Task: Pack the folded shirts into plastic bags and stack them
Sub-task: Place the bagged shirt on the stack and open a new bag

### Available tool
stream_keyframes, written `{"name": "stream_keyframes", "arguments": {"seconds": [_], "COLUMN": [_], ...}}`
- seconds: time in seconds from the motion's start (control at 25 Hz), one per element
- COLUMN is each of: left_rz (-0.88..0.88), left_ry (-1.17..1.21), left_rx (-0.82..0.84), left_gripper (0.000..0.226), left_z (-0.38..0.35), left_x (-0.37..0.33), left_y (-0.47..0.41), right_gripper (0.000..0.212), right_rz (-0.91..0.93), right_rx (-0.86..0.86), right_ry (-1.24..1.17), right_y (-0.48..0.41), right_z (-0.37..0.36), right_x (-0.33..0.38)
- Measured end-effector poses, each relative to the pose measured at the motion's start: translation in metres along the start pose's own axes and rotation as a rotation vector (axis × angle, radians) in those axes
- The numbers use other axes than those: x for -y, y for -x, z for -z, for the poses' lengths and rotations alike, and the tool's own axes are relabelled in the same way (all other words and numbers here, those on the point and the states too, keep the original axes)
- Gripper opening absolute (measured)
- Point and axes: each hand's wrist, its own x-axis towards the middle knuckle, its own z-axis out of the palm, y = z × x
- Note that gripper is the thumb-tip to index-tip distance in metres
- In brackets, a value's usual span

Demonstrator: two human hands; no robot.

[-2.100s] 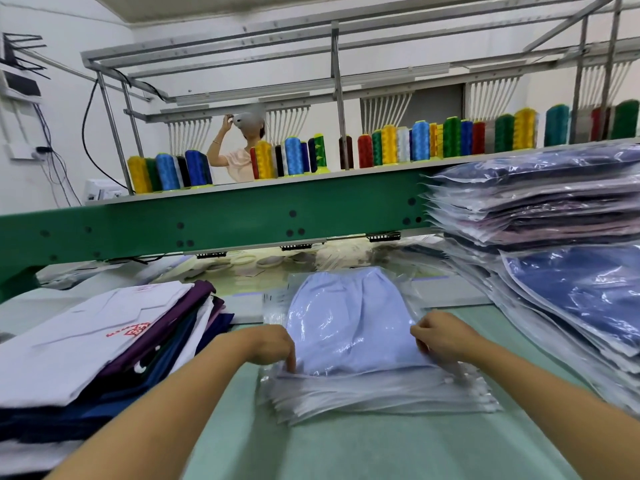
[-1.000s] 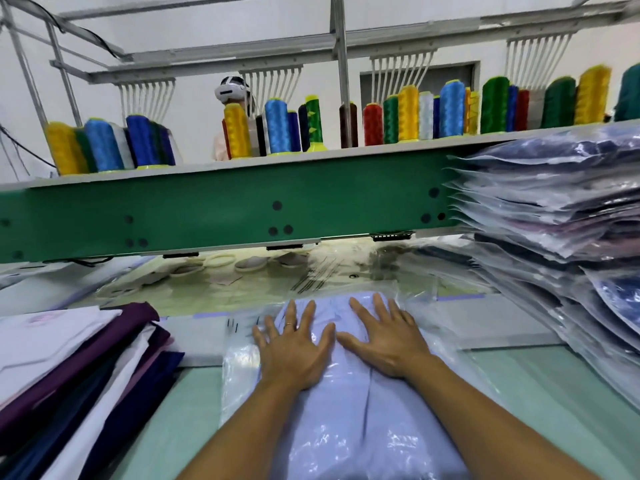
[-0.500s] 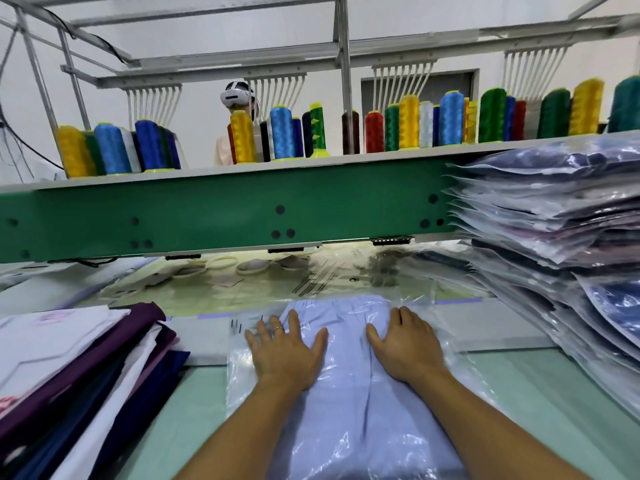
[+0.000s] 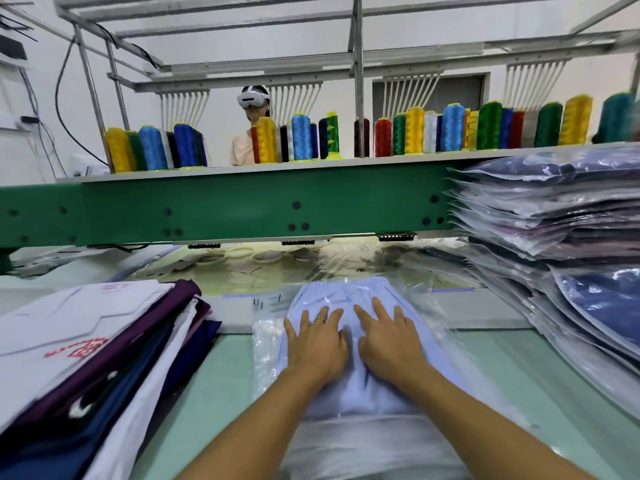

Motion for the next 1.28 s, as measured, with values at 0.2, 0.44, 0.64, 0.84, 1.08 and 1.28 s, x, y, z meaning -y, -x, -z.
{"name": "stream_keyframes", "arguments": {"seconds": [0.2,0.44,0.64,0.84,1.08,1.28], "left_rz": [-0.005,0.09,0.203,0.341,0.386,0.247], "left_ry": [-0.016,0.043,-0.018,0.012,0.529,1.013], "left_rx": [0.059,0.065,-0.273,-0.279,-0.177,0.013], "left_gripper": [0.052,0.066,0.062,0.052,0.029,0.025], "left_z": [-0.017,-0.012,-0.003,0.008,0.026,0.041], "left_x": [0.015,0.037,0.039,0.058,0.068,0.069], "left_y": [0.06,0.082,0.096,0.107,0.108,0.114], "right_gripper": [0.054,0.07,0.066,0.05,0.043,0.089], "right_rz": [0.111,-0.059,-0.187,-0.194,0.135,0.122], "right_rx": [0.167,0.226,0.236,-0.037,-0.14,0.234], "right_ry": [-0.021,0.026,-0.007,0.097,-0.434,-0.102], "right_y": [0.049,0.081,0.094,0.099,0.103,0.105], "right_z": [-0.014,-0.007,0.004,0.011,0.02,0.004], "right_x": [0.002,-0.037,-0.06,-0.053,-0.026,-0.005]}}
